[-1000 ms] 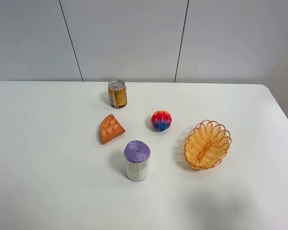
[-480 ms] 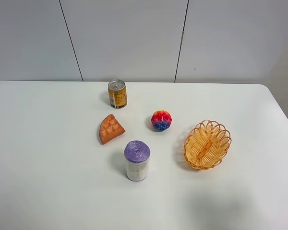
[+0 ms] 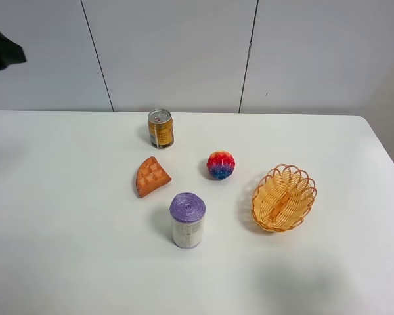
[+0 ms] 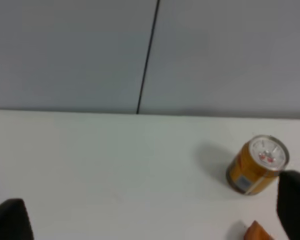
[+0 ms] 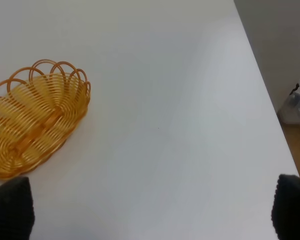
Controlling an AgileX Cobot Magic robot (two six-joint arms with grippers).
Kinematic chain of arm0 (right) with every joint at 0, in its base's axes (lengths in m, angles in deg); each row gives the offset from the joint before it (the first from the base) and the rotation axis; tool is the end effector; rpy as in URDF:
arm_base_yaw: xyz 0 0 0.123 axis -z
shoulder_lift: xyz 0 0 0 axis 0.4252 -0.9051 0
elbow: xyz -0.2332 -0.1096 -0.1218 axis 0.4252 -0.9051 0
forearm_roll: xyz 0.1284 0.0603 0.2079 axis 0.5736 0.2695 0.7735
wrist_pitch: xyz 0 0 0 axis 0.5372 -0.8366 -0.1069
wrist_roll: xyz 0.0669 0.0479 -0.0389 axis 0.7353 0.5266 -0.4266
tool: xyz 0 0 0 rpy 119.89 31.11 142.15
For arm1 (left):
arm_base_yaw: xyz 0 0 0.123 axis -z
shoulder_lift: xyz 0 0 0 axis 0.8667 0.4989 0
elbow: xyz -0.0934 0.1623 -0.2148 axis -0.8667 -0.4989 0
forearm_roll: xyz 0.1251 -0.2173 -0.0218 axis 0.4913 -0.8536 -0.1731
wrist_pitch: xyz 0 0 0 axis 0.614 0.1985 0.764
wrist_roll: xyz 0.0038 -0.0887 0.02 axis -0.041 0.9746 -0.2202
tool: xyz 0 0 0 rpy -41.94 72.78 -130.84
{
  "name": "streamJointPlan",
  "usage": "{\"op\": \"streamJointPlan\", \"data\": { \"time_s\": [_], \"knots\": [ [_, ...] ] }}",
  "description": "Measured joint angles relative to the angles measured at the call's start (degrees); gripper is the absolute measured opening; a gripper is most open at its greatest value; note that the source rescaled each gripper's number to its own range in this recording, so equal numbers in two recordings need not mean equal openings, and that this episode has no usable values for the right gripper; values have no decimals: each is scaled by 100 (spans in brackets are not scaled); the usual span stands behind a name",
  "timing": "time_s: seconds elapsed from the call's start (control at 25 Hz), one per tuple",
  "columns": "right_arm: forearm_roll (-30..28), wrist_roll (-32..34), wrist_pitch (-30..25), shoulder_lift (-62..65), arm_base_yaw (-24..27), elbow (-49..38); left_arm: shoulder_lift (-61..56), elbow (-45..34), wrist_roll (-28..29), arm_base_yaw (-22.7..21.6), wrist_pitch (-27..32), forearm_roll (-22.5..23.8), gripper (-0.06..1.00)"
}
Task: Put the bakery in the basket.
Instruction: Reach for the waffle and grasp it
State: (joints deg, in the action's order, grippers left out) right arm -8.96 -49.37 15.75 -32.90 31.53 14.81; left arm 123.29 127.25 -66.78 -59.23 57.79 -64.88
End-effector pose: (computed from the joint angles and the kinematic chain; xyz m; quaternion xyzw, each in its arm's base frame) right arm -0.0028 0.0013 0.2713 0.0400 0.8569 -0.0265 0.5132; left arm 0.2549 -0.0121 0.3508 -0.0407 0.8542 -0.0857 0.5112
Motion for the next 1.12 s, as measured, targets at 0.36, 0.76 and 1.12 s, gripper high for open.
{"op": "streamJointPlan", "data": {
  "time_s": [0.36,0.76,1.12],
  "knots": [
    [0,0,0,0,0,0,2116,354,0,1164,-99,18,100],
    [-5,0,0,0,0,0,3434,378,7,2216,-454,-180,100],
    [-5,0,13,0,0,0,4126,396,-163,2235,-749,-197,100]
  ]
}}
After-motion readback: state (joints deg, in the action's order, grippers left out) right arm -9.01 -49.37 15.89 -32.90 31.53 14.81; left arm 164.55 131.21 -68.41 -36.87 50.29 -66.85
